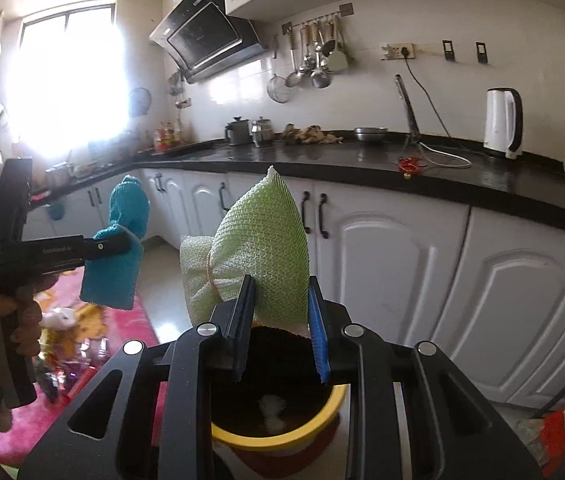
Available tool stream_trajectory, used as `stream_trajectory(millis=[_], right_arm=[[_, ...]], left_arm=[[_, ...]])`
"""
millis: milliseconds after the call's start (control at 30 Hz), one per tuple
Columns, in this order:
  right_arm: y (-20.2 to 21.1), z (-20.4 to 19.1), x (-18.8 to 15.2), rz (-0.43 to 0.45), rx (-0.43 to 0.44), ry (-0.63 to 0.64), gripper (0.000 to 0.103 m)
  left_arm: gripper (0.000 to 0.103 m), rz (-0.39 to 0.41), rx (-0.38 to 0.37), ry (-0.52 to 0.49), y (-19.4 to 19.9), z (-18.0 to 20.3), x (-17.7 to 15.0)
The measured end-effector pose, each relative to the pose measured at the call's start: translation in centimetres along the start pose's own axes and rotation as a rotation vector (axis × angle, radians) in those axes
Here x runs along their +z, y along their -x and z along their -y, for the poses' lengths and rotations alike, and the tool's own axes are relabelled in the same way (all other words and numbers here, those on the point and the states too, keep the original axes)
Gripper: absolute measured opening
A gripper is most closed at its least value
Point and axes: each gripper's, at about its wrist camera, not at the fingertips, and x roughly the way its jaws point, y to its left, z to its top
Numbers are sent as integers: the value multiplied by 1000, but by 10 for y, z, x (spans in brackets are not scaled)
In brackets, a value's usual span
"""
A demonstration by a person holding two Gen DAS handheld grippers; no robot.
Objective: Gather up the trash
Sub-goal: 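Carry both scrubbers to the yellow bin and release them inside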
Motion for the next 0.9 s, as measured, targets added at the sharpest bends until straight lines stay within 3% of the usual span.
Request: stream_trajectory(millis=[167,667,767,833,900], right_arm=[[-10,4,-14,-19,-61,20,25],[-61,17,-52,-129,-91,-21,27],[-71,19,-57,-149,-77,-54,30],[-79,20,-61,-165,-46,-78,32],[-87,20,-66,-187,-34,-99,44]], left_arm=[[14,-24,-4,-13,-23,7,-9],[15,-123,23,-4,-84,-7,-41],[19,-149,21,6,-96,-11,-47],[29,-161,22,18,-101,-13,-50],[37,-174,18,31,-104,-17,-53]])
